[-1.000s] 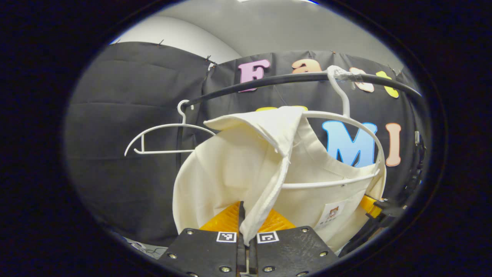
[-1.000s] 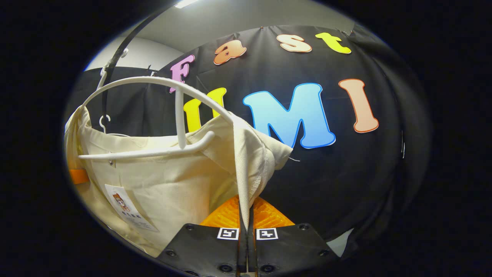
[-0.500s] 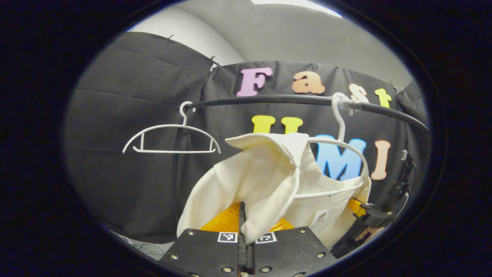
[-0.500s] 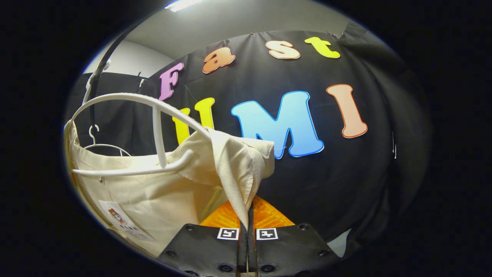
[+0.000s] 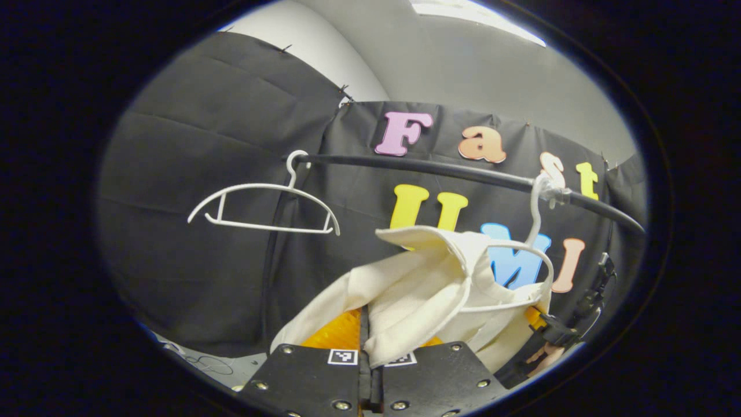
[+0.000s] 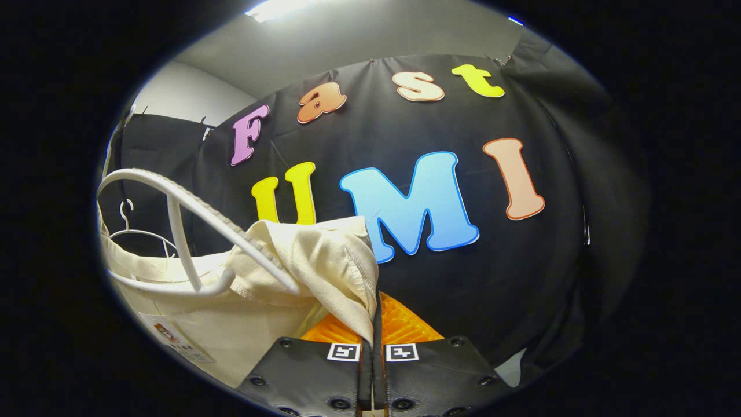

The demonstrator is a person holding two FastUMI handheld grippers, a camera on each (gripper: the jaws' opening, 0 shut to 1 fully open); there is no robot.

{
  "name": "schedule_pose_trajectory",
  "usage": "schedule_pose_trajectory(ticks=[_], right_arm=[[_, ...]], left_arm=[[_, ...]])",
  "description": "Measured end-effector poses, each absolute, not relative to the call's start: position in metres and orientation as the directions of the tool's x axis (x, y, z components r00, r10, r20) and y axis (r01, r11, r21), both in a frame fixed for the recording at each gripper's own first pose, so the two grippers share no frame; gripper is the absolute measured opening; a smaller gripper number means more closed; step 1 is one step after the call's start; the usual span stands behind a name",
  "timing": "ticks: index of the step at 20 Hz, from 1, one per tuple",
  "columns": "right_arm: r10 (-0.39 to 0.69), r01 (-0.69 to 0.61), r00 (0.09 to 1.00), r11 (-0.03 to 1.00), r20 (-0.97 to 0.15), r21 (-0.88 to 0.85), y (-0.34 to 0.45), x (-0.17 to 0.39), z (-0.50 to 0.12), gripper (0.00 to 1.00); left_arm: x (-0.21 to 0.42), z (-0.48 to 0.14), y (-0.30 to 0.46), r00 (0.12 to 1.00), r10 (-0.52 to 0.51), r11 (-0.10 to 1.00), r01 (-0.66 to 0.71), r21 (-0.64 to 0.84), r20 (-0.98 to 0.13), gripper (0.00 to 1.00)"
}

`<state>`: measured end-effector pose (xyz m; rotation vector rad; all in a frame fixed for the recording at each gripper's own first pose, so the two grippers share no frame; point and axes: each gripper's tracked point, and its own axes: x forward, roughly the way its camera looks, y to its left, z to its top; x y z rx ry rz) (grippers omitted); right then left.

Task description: Grasp the clothes on the hanger with both hands and then place them into the laundry hamper below.

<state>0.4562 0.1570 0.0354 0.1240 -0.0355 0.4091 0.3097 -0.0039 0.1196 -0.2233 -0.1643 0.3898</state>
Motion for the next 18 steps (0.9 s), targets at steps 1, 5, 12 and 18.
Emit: schedule_pose_trajectory(ticks=[1,5,12,18], right_arm=[[0.395,-0.400,0.916,0.910,0.066,0.111,0.158,0.456,0.038,0.00],[0.397,-0.402,0.915,0.912,0.079,0.085,0.160,0.452,0.045,0.00],[0.414,-0.422,0.904,0.904,0.107,0.067,0.156,0.442,0.058,0.00],[0.453,-0.461,0.885,0.886,0.108,0.055,0.166,0.430,0.061,0.00]], left_arm=[[0.312,0.119,-0.001,0.916,0.386,0.904,-0.353,-0.240,0.109,0.01],[0.315,0.131,0.006,0.922,0.370,0.903,-0.328,-0.276,0.115,0.01],[0.296,0.141,-0.005,0.969,0.229,0.916,-0.183,-0.357,0.089,0.00],[0.291,0.158,-0.006,0.971,0.199,0.892,-0.123,-0.434,0.134,0.00]])
